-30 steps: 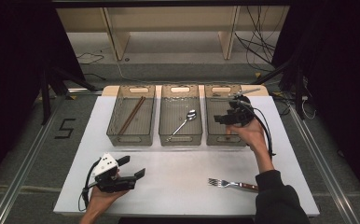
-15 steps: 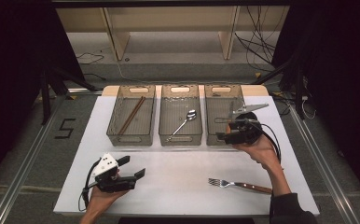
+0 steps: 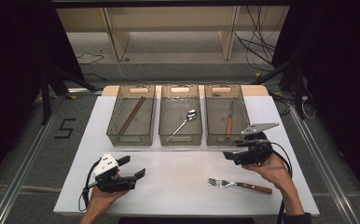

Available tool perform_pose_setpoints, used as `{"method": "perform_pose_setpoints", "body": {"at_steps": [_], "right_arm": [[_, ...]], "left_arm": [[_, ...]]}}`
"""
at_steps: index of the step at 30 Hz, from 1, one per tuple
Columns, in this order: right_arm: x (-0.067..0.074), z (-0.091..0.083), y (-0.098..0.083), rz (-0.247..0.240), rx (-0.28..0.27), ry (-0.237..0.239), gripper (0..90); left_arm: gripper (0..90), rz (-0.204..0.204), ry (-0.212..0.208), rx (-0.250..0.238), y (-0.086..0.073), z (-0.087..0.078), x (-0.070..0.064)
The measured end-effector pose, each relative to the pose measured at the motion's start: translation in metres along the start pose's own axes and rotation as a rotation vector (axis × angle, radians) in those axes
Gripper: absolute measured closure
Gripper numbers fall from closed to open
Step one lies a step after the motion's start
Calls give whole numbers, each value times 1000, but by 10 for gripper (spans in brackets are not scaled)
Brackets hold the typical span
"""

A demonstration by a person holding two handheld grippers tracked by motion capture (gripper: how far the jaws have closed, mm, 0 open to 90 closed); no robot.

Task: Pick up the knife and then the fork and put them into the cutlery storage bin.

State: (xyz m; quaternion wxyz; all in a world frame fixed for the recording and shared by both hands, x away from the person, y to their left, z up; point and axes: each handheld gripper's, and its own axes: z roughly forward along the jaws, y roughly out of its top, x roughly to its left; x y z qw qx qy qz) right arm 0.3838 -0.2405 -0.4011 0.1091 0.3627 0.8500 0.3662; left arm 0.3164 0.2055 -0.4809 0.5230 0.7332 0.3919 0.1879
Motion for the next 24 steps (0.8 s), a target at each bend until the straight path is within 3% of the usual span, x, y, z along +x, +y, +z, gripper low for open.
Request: {"method": "perform_pose_setpoints", "body": {"at_steps": [3,17,24], "right_arm": [[1,0,-9,5,17,10,311],[14,-3,-39,-76,195,12,309],[16,-2,-48,-111,259,9,327]], "left_arm": [[180,-3,0,0,0,0,0],[180,0,-2,0,0,0,0],[180,-1,-2,-2,0,-1,0]]}}
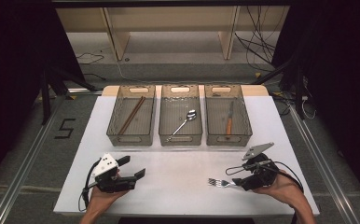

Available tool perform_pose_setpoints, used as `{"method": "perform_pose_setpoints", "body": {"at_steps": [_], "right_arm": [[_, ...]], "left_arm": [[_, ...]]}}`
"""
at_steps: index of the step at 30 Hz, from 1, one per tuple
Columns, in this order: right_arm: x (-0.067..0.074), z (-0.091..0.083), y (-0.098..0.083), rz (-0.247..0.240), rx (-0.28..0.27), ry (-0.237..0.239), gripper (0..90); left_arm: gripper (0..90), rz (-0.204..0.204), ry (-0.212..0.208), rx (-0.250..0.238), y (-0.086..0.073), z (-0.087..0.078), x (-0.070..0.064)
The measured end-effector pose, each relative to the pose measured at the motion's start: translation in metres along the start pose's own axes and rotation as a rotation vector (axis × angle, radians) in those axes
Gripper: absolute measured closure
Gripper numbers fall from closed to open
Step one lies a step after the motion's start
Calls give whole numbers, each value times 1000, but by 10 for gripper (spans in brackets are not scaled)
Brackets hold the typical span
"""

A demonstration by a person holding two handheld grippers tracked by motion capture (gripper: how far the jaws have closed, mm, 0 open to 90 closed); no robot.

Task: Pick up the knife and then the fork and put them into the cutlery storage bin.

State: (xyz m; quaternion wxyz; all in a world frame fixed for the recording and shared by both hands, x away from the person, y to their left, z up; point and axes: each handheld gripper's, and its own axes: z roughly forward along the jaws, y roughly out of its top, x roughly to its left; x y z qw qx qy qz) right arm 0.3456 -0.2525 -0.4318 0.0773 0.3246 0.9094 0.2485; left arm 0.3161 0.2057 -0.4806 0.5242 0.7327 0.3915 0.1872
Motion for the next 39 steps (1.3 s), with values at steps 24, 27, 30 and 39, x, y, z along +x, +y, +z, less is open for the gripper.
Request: {"method": "perform_pose_setpoints", "body": {"at_steps": [24,27,30,39], "right_arm": [[4,11,-22,-48,108,-13,469],[4,12,-24,-60,123,-19,493],[4,13,-25,-67,138,-28,513],[5,20,-28,-89,187,-52,628]], "left_arm": [[180,5,-2,3,0,1,-1],[180,4,-2,4,0,1,-1],[180,5,-2,4,0,1,-1],[180,6,-4,9,0,1,-1]]}}
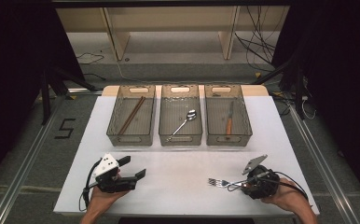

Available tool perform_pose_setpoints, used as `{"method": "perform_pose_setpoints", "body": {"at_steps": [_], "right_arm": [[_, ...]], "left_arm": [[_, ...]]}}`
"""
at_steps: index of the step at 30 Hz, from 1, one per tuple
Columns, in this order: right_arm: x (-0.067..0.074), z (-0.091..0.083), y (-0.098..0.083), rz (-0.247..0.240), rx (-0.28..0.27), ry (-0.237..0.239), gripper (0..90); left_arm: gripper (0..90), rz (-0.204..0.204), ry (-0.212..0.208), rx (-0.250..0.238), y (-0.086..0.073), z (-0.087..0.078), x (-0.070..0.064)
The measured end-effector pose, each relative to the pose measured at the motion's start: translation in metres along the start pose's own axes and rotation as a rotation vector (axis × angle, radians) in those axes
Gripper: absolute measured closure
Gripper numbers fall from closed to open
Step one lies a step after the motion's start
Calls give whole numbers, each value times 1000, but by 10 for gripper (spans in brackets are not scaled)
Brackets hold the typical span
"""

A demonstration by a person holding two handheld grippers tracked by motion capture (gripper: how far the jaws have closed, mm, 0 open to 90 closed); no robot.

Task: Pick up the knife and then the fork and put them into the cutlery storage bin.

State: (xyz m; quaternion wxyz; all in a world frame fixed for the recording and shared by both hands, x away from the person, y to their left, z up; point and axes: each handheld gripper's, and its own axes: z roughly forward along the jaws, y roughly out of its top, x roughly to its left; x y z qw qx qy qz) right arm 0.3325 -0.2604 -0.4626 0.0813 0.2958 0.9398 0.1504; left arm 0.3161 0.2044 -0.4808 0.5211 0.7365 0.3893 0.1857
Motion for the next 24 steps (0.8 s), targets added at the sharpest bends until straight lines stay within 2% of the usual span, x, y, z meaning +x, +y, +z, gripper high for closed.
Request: {"method": "perform_pose_setpoints", "body": {"at_steps": [4,7,10,12,15,19,24], "right_arm": [[2,0,1,-8,10,1,668],[4,0,2,-31,14,-5,700],[8,-1,3,-78,20,-7,744],[10,-2,3,-117,23,8,766],[12,-3,5,-142,20,0,769],[13,-8,6,-144,1,7,770],[11,-14,9,-121,-65,20,771]], "left_arm": [[180,2,0,0,0,0,0],[180,1,0,2,0,0,0],[181,1,-1,2,0,0,-1],[180,2,-2,2,0,1,-1],[180,1,-2,2,0,1,-1],[180,1,-1,3,0,1,0],[180,1,0,3,0,1,-1]]}}
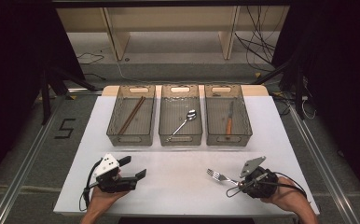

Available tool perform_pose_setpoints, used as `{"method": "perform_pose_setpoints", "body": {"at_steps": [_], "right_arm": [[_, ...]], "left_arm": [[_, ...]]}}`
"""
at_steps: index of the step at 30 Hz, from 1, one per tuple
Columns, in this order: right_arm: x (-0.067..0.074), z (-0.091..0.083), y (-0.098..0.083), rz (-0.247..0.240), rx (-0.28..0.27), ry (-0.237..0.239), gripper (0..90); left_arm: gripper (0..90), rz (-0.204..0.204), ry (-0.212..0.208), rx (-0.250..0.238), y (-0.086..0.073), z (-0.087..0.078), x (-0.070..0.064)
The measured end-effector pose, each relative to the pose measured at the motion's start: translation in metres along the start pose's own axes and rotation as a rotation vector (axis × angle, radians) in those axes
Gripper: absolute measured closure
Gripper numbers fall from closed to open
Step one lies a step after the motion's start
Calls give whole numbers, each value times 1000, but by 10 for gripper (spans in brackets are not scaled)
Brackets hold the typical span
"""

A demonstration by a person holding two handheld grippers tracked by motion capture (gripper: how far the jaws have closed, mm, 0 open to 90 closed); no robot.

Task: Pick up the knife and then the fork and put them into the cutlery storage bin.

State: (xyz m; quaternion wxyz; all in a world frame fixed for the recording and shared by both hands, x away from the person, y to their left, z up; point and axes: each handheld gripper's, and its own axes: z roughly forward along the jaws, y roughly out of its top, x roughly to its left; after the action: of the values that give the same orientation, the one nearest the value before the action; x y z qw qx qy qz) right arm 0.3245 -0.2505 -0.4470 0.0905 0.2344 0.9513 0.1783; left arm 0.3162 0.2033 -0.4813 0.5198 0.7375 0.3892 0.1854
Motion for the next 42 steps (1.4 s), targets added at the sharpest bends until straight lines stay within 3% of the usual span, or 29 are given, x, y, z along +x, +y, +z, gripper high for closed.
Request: {"method": "perform_pose_setpoints", "body": {"at_steps": [5,10,19,30,42], "right_arm": [[-5,-8,8,53,-93,6,772],[-15,-18,20,138,-195,-2,772],[-47,-25,46,304,-309,-51,772],[-85,-28,83,397,-383,-118,772],[-126,-28,102,538,-412,-177,772]], "left_arm": [[180,0,1,1,0,0,0],[180,1,1,2,0,0,0],[180,-6,3,-6,0,0,1],[180,-4,4,-9,0,-1,2],[180,-4,4,-6,0,0,2]]}}
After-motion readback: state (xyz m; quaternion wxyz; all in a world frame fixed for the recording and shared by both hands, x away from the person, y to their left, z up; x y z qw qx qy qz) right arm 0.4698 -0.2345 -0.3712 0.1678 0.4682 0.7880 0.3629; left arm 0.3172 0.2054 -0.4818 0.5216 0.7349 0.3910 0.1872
